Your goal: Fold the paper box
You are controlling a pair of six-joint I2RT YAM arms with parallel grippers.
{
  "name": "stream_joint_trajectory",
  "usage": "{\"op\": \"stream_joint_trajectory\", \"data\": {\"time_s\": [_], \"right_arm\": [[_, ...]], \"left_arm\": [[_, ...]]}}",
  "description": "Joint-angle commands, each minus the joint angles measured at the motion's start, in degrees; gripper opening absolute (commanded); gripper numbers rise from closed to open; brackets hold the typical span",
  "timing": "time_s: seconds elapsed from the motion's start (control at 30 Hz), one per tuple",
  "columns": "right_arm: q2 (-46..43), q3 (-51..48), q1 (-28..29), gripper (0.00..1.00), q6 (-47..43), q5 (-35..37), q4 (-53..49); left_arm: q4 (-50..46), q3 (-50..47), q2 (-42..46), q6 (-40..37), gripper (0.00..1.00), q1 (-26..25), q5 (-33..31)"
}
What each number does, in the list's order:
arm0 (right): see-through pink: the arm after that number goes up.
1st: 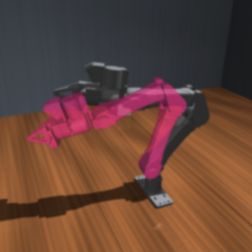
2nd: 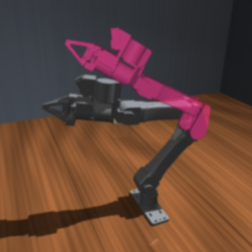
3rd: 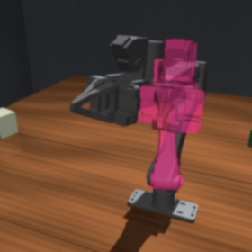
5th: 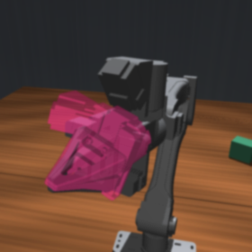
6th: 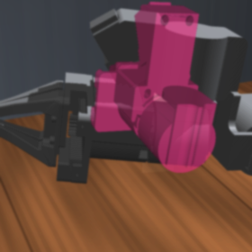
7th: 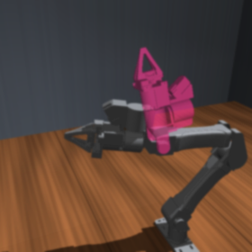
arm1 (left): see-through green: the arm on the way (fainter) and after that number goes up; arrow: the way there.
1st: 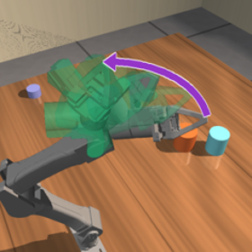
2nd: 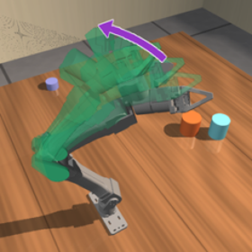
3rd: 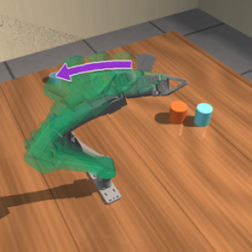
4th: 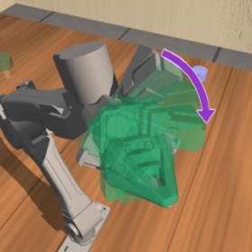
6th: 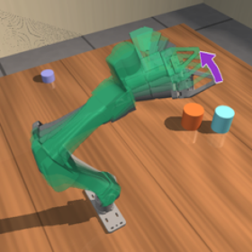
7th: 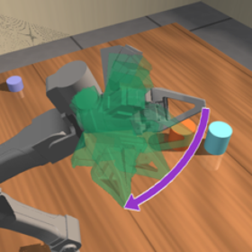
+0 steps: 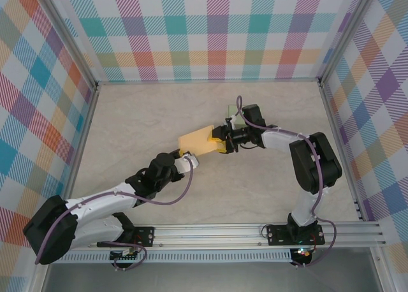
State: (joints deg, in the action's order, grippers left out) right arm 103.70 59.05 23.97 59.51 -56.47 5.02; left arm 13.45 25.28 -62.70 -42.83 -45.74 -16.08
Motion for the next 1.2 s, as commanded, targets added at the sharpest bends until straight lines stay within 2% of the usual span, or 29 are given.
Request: {"op": "stream_joint_trajectory", "data": {"time_s": [0.0, 0.13, 0.2, 0.23, 0.27, 0.33, 0.4, 0.47, 0.6, 0.7, 0.93, 1.17], "right_arm": [[0.8, -0.5, 0.1, 0.52, -1.5, -1.8, -0.8], [0.5, -0.5, 0.0, 0.54, -2.5, -0.9, -1.7], [0.5, -0.6, 0.0, 0.54, -2.5, -0.8, -1.5], [0.6, -0.6, 0.0, 0.53, -2.5, -0.7, -1.5], [0.7, -0.6, -0.1, 0.48, -2.3, -0.6, -1.4], [1.0, -0.5, -0.1, 0.40, -2.0, -0.6, -1.3], [1.2, -0.3, -0.1, 0.39, -1.6, -0.7, -1.2], [1.0, -0.1, 0.0, 0.40, -1.1, -0.8, -1.0], [0.2, -0.2, -0.1, 0.41, -0.5, -1.2, -0.9], [-0.5, -0.3, -0.1, 0.41, -0.4, -1.2, -1.4], [-1.4, -0.6, -0.1, 0.42, -0.3, -1.4, -1.8], [-1.0, -1.0, -0.1, 0.42, 0.7, -1.9, -0.5]], "left_arm": [[-4.0, 2.5, 2.6, 1.9, 0.28, -0.4, 1.8], [-10.9, 4.5, 4.9, 3.9, 0.24, -0.4, 4.1], [-13.0, 5.0, 5.6, 4.6, 0.26, -0.4, 3.9], [-13.7, 5.1, 6.0, 4.8, 0.34, -0.5, 4.1], [-13.8, 4.9, 6.4, 4.9, 0.39, -0.4, 4.6], [-12.4, 3.8, 7.0, 4.4, 0.42, -0.4, 5.4], [-10.0, 2.5, 6.9, 3.7, 0.51, -0.5, 6.1], [-8.1, 1.7, 5.7, 2.9, 0.71, -0.5, 6.0], [-3.8, 0.0, 0.7, -0.6, 0.79, -0.5, 1.4], [2.4, -1.5, -4.3, -3.7, 0.82, -1.1, -4.0], [16.6, -2.1, -11.4, -7.0, 0.80, -1.3, -10.9], [17.2, -0.8, -12.4, -7.0, 0.71, -1.3, -10.2]]}}
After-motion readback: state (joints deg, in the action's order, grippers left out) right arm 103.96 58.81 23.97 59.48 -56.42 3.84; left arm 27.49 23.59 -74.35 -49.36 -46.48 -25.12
